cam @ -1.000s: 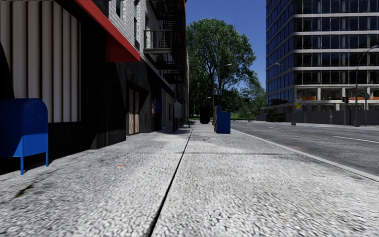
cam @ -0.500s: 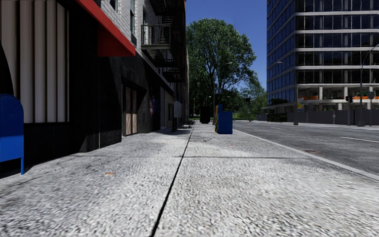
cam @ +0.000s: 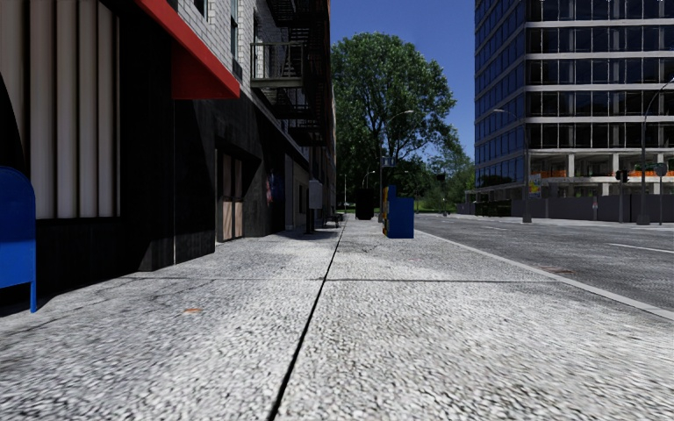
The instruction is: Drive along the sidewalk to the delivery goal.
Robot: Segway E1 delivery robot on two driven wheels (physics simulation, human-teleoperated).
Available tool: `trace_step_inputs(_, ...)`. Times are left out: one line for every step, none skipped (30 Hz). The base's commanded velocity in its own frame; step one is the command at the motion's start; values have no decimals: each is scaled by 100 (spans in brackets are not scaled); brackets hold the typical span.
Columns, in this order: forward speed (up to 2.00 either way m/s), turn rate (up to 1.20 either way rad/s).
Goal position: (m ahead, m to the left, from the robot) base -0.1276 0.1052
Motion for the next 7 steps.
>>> trace_step_inputs(0,0)
trace_step_inputs(0,0)
trace_step_inputs(0,0)
trace_step_inputs(0,0)
trace_step_inputs(0,0)
trace_step_inputs(0,0)
trace_step_inputs(0,0)
